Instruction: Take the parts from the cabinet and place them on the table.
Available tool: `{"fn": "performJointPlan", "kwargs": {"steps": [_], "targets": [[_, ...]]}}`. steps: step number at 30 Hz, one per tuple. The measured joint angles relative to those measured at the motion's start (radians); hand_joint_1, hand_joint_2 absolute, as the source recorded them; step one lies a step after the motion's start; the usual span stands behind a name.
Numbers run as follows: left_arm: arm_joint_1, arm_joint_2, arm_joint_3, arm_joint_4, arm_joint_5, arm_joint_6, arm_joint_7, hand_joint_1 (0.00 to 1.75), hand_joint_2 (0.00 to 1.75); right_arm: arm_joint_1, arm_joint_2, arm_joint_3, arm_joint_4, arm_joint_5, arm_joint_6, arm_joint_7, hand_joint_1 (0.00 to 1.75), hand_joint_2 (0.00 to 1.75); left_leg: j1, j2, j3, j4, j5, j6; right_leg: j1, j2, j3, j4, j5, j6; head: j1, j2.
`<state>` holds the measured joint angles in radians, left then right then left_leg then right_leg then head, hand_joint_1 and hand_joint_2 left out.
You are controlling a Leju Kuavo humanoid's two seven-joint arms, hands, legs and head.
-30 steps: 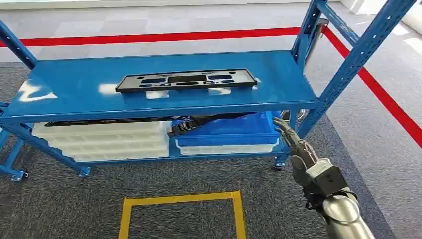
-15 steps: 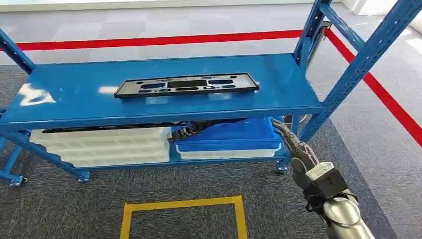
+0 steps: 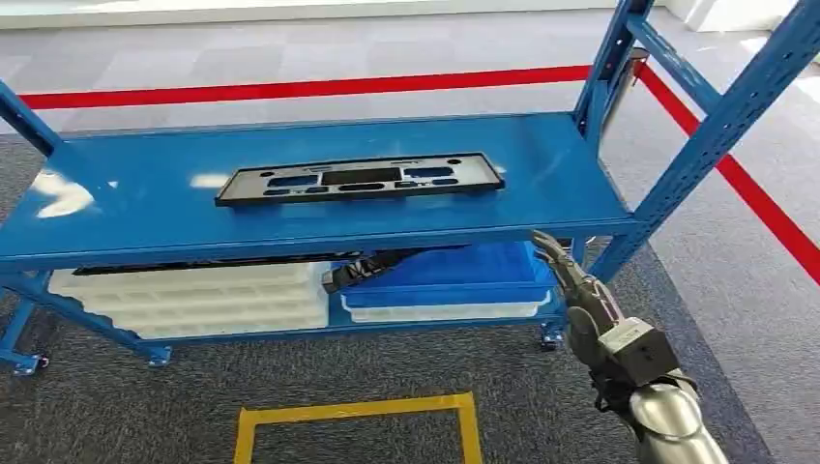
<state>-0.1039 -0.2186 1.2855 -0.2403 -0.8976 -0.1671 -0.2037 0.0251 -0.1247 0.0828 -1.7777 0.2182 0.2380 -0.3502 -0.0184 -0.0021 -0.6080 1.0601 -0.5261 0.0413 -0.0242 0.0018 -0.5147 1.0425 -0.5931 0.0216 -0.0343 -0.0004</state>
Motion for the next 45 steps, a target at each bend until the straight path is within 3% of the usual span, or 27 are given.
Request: {"fn": "performJointPlan", "kwargs": {"steps": [1,3,7,8,9,11,12,13,15,17,19,22,23,25,27,28,29,31,33,35,38,39,40,42,43,44,45], "targets": [[0.001,0.001,0.0,0.0,0.001,0.001,0.0,0.0,0.0,0.001,0.0,0.0,0.0,0.003,-0.005,0.003,0.0,0.0,0.001,0.0,0.004,-0.006,-0.002,0.003,0.001,-0.002,-0.005,0.006,0.01,0.012,0.0,0.0],[0.002,0.001,0.0,0.0,0.002,0.003,-0.003,0.0,0.0,-0.003,0.001,-0.002,-0.002,0.005,-0.016,0.011,0.0,0.0,0.012,-0.002,0.043,-0.035,-0.002,0.006,0.001,-0.001,0.0,0.034,-0.002,0.018,0.001,0.0],[0.0,0.001,0.0,0.0,0.003,0.003,-0.002,0.0,0.0,-0.01,0.002,-0.005,0.002,-0.017,-0.016,0.045,0.0,0.0,0.013,-0.001,0.067,-0.038,-0.022,0.01,0.001,-0.001,-0.148,0.255,-0.096,0.024,0.002,0.0],[0.002,0.001,0.0,0.0,0.003,0.005,-0.002,0.0,0.0,-0.009,0.002,-0.005,0.002,-0.024,-0.016,0.05,0.0,0.0,0.013,-0.001,0.074,-0.038,-0.028,0.008,0.0,-0.001,-0.172,0.269,-0.085,0.027,0.002,0.0],[0.003,0.001,0.0,0.0,0.003,0.006,-0.002,0.0,0.0,-0.011,0.002,-0.006,0.002,-0.031,-0.016,0.056,0.0,0.0,0.013,-0.002,0.085,-0.038,-0.037,0.005,0.0,-0.002,-0.172,0.24,-0.046,0.027,0.002,0.0],[0.002,0.001,0.0,0.0,0.003,0.006,-0.002,0.0,0.0,-0.017,0.002,-0.008,0.002,-0.04,-0.016,0.063,0.0,0.0,0.015,-0.001,0.116,-0.038,-0.057,-0.003,0.0,-0.002,-0.123,0.077,0.084,0.03,0.002,0.0],[0.003,0.001,0.0,0.0,0.003,0.006,-0.002,0.0,0.0,-0.02,0.002,-0.009,0.003,-0.04,-0.016,0.064,0.0,0.0,0.016,-0.001,0.125,-0.04,-0.066,-0.007,0.002,-0.002,-0.106,0.042,0.099,0.026,0.002,0.0],[0.0,0.001,0.001,0.0,0.003,0.006,-0.002,0.0,0.0,-0.023,0.002,-0.01,0.007,-0.04,-0.016,0.065,0.0,0.0,0.015,-0.001,0.123,-0.038,-0.068,-0.011,0.01,-0.003,-0.12,0.04,0.09,0.023,0.001,0.0],[0.0,0.001,0.001,0.0,0.004,0.006,-0.001,0.0,0.0,-0.025,0.002,-0.011,0.0,-0.039,-0.016,0.073,0.0,0.0,0.014,0.0,0.113,-0.038,-0.073,-0.023,0.013,-0.001,-0.117,0.019,0.078,-0.005,0.003,0.0],[0.0,0.001,0.001,0.0,0.007,0.006,-0.001,0.0,0.0,-0.034,0.002,-0.01,-0.003,-0.037,-0.016,0.075,0.0,0.0,0.013,0.0,0.12,-0.032,-0.075,-0.026,0.005,0.002,-0.101,0.016,0.071,-0.015,0.001,0.0],[-0.005,0.001,0.001,0.0,0.01,0.006,-0.003,0.0,0.0,-0.04,0.002,-0.011,-0.012,-0.037,-0.016,0.075,0.0,0.0,0.015,0.0,0.088,0.051,-0.086,-0.037,0.001,-0.003,-0.079,0.01,0.059,-0.026,-0.001,0.0],[-0.004,0.002,0.001,0.0,0.016,0.006,-0.002,0.0,0.0,-0.044,0.002,-0.01,-0.015,-0.034,-0.017,0.077,0.0,0.0,0.024,0.0,-0.053,0.261,-0.172,-0.054,0.0,-0.003,-0.058,0.01,0.036,-0.028,-0.001,0.0],[0.0,0.001,0.002,0.0,0.016,0.006,-0.002,0.0,0.0,-0.043,0.002,-0.011,-0.015,-0.033,-0.017,0.078,0.0,0.0,0.024,0.0,-0.082,0.283,-0.172,-0.054,0.0,-0.001,-0.048,0.01,0.028,-0.028,-0.001,0.0],[0.002,0.001,0.002,0.0,0.015,0.006,-0.002,0.0,0.0,-0.044,0.002,-0.011,-0.015,-0.031,-0.017,0.078,0.0,0.0,0.022,0.0,-0.079,0.207,-0.102,-0.049,0.002,0.001,-0.019,0.01,0.01,-0.027,-0.001,0.0],[0.002,0.002,0.002,0.0,0.015,0.006,-0.002,0.0,0.0,-0.045,0.002,-0.01,-0.016,-0.027,-0.018,0.078,0.0,0.0,0.015,0.0,-0.043,0.05,0.028,-0.03,0.003,-0.001,0.009,0.007,-0.011,-0.024,-0.001,0.0],[0.004,0.003,0.002,0.0,0.015,0.006,-0.002,0.0,0.0,-0.047,0.002,-0.01,-0.014,-0.025,-0.018,0.078,0.0,0.0,0.008,-0.001,-0.048,0.032,0.042,-0.019,0.002,-0.001,0.015,0.007,-0.017,-0.02,0.002,0.0],[0.003,0.004,0.002,0.0,0.014,0.006,-0.002,0.0,0.0,-0.046,0.002,-0.01,-0.014,-0.022,-0.018,0.079,0.0,0.0,0.002,0.0,-0.053,0.018,0.019,-0.012,0.0,0.002,0.009,0.003,-0.018,-0.015,0.001,0.0],[0.006,0.004,0.002,0.0,0.014,0.006,-0.002,0.0,0.0,-0.044,0.002,-0.009,-0.016,-0.018,-0.02,0.077,0.0,0.0,-0.003,-0.001,-0.047,0.008,0.03,-0.005,-0.002,0.001,0.018,0.006,-0.015,0.004,0.0,0.0],[0.005,0.005,0.002,0.0,0.015,0.007,-0.003,0.0,0.0,-0.045,0.001,-0.009,-0.017,-0.014,-0.024,0.076,0.0,0.0,0.009,-0.001,-0.005,-0.015,0.028,0.003,-0.002,0.0,0.031,0.024,-0.019,0.013,0.001,0.0],[0.001,0.004,0.002,0.0,0.014,0.007,-0.002,0.0,0.0,-0.052,0.001,-0.007,-0.017,-0.01,-0.027,0.074,0.0,0.0,0.011,-0.001,0.018,-0.025,0.019,0.016,0.001,0.0,-0.023,0.126,-0.039,0.017,0.002,0.0],[0.001,0.003,0.002,0.0,0.014,0.006,-0.002,0.0,0.0,-0.045,0.0,-0.005,-0.016,-0.002,-0.029,0.074,0.0,0.0,0.011,-0.002,0.035,-0.025,-0.001,0.014,0.0,0.0,-0.14,0.264,-0.108,0.02,0.003,0.0],[0.003,0.003,0.002,0.0,0.015,0.007,-0.002,0.0,0.0,-0.044,0.0,-0.005,-0.016,-0.002,-0.029,0.074,0.0,0.0,0.011,-0.002,0.046,-0.025,-0.009,0.013,0.0,0.0,-0.153,0.254,-0.096,0.022,0.002,0.0],[0.004,0.003,0.002,0.0,0.015,0.007,-0.002,0.0,0.0,-0.044,0.0,-0.005,-0.016,-0.001,-0.03,0.074,0.0,0.0,0.011,-0.002,0.059,-0.025,-0.02,0.01,0.0,-0.001,-0.147,0.207,-0.052,0.022,0.002,0.0],[0.003,0.003,0.002,0.0,0.015,0.006,-0.002,0.0,0.0,-0.044,0.0,-0.005,-0.016,0.002,-0.031,0.074,0.0,0.0,0.013,-0.002,0.089,-0.025,-0.041,-0.002,0.0,-0.001,-0.108,0.06,0.072,0.022,0.002,0.0],[0.005,0.003,0.002,0.0,0.015,0.006,-0.002,0.0,0.0,-0.043,0.0,-0.005,-0.015,0.005,-0.032,0.074,0.0,0.0,0.013,-0.002,0.098,-0.027,-0.049,-0.007,0.003,0.0,-0.101,0.039,0.086,0.02,0.002,0.0],[0.002,0.003,0.002,0.0,0.015,0.006,-0.003,0.0,0.0,-0.044,0.001,-0.004,-0.015,0.009,-0.035,0.075,0.0,0.0,0.012,-0.002,0.097,-0.023,-0.052,-0.013,0.011,-0.005,-0.111,0.015,0.054,0.013,0.003,0.0],[0.001,0.003,0.002,0.0,0.015,0.006,-0.002,0.0,0.0,-0.041,0.001,-0.004,-0.017,0.015,-0.037,0.076,0.0,0.0,0.01,-0.002,0.095,-0.023,-0.056,-0.019,0.011,-0.006,-0.109,0.024,0.082,-0.002,0.005,0.0]]}}
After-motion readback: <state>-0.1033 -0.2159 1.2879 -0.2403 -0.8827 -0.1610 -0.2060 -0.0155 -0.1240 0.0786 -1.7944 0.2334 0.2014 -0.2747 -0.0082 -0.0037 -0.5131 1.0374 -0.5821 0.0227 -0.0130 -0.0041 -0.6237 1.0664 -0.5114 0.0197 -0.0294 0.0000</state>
